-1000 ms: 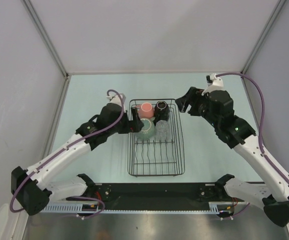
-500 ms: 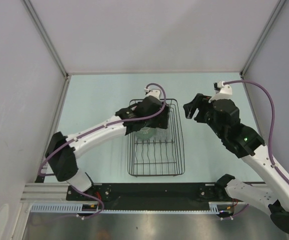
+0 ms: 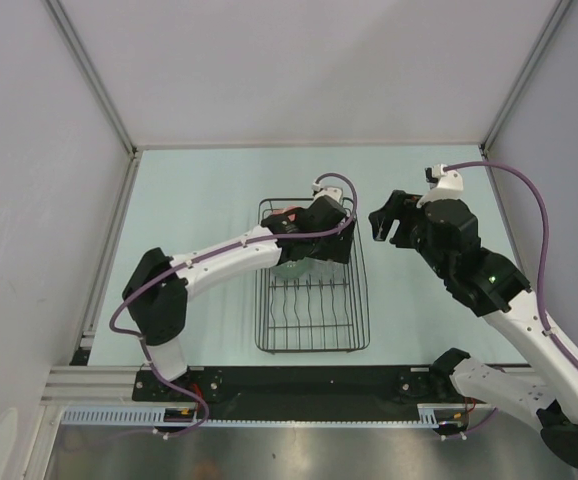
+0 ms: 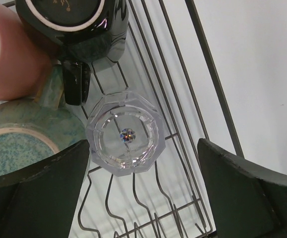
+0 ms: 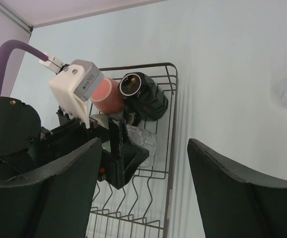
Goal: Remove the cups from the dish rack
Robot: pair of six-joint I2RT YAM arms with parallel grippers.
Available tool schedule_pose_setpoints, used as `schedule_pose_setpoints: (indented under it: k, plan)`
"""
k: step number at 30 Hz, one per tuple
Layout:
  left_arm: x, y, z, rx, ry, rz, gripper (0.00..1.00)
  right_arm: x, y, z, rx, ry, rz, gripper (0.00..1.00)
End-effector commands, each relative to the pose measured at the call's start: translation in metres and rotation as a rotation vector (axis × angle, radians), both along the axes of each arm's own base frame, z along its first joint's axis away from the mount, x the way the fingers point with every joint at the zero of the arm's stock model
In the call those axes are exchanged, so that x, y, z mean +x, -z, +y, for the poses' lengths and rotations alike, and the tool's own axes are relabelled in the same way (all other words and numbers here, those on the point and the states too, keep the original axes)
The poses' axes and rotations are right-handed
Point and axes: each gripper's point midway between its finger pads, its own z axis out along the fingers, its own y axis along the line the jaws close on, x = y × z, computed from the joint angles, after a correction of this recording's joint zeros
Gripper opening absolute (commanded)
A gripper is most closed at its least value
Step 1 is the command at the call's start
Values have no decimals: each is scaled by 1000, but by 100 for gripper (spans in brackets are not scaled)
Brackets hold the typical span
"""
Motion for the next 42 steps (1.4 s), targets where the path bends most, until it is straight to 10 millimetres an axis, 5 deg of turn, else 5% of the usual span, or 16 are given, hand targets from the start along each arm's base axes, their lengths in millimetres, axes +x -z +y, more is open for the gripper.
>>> schedule_pose_setpoints:
  k: [1, 15, 24, 27, 30, 35, 42]
  plan:
    - [7, -7, -13, -24, -2, -11, 94, 2, -16, 0, 4, -13, -39, 75]
    - [10, 24, -19, 18, 3, 36, 92, 0, -4, 0, -3, -24, -4, 75]
    - [8, 32, -21, 35, 37, 43, 56, -2, -1, -2, -8, -21, 7, 75]
    - [8, 31, -21, 37, 43, 38, 35, -3, 0, -3, -4, -16, 6, 75]
    - [8, 29, -17, 45, 40, 30, 1, -4, 3, -4, 1, -11, 11, 75]
    - [10, 6, -9, 38, 27, -31, 1, -3, -1, -7, -1, 6, -2, 75]
    - [19, -80, -4, -43, 21, -176, 0, 3, -24, -19, -28, 48, -64, 75]
